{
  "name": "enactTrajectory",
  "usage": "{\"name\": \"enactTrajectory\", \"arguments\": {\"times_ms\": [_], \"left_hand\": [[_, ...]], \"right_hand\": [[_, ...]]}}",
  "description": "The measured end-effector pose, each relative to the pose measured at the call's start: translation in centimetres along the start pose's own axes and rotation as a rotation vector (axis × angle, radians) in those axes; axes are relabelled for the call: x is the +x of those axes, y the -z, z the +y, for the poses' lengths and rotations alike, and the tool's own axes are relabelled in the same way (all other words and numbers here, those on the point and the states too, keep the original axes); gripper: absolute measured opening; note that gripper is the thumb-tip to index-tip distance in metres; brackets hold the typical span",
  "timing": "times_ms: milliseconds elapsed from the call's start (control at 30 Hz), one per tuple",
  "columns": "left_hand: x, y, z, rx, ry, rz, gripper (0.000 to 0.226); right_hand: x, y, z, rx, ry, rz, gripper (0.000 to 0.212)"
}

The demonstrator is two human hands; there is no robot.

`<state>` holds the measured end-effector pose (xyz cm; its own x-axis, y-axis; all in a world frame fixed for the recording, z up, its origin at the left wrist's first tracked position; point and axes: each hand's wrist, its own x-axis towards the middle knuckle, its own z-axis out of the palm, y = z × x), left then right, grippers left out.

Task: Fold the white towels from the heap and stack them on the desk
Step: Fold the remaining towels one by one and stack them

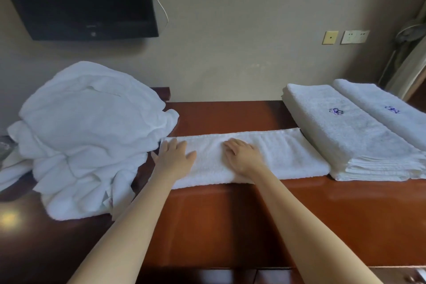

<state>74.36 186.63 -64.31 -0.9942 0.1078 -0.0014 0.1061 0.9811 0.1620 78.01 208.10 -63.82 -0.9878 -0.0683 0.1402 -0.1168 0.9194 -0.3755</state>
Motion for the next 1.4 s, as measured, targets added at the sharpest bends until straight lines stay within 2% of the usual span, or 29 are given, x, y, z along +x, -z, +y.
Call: {"name": "enactTrajectory", "arguments": {"times_ms": [100,233,300,400,433,500,533,600,667,833,900,1133,1233,1400], "left_hand": [[0.5,-0.3,-1.0,-0.081,0.016,-0.048,0.064],[0.1,-0.1,-0.8,-0.086,-0.004,-0.02,0.063],[-0.4,0.2,-0.6,-0.06,-0.019,0.071,0.058],[-1.5,0.6,0.7,-0.018,-0.219,0.285,0.05],[-1.6,0.6,1.4,-0.073,-0.282,0.275,0.048],[-1.7,0.3,2.7,-0.187,-0.295,0.11,0.049],[-1.5,0.1,3.0,-0.177,-0.268,0.022,0.051],[-1.1,-0.2,2.8,-0.075,-0.217,-0.049,0.055],[-0.4,-0.4,2.3,-0.028,-0.198,-0.055,0.058],[0.0,-1.5,2.2,0.015,-0.203,-0.017,0.062],[0.2,-1.7,2.1,0.02,-0.199,-0.006,0.063],[-0.3,-1.3,2.3,0.011,-0.182,-0.014,0.062],[-0.5,-0.8,2.3,0.003,-0.134,-0.027,0.063],[-1.1,0.6,0.8,-0.004,-0.036,0.028,0.064]], "right_hand": [[0.1,-0.5,0.0,-0.052,0.013,0.02,0.043],[-0.1,-0.6,-0.2,-0.08,0.01,0.032,0.044],[-0.2,-0.5,-0.2,-0.087,0.013,0.033,0.045],[-0.3,-0.6,-0.2,-0.099,0.006,0.025,0.046],[-0.3,-0.6,-0.2,-0.106,0.005,0.033,0.045],[-0.2,-0.5,-0.3,-0.118,0.012,0.029,0.045],[-0.1,-0.4,-0.2,-0.12,0.025,0.016,0.045],[0.1,0.1,0.6,-0.146,0.053,-0.013,0.044],[0.1,1.2,2.5,-0.179,0.003,-0.025,0.047],[-0.6,4.2,9.5,-0.238,-0.285,-0.005,0.056],[-0.5,4.6,10.6,-0.214,-0.317,-0.019,0.057],[-0.9,4.5,8.7,-0.202,-0.233,0.066,0.05],[-1.0,3.8,5.8,-0.125,-0.122,0.09,0.053],[-1.0,1.1,0.3,-0.056,0.087,-0.025,0.053]]}}
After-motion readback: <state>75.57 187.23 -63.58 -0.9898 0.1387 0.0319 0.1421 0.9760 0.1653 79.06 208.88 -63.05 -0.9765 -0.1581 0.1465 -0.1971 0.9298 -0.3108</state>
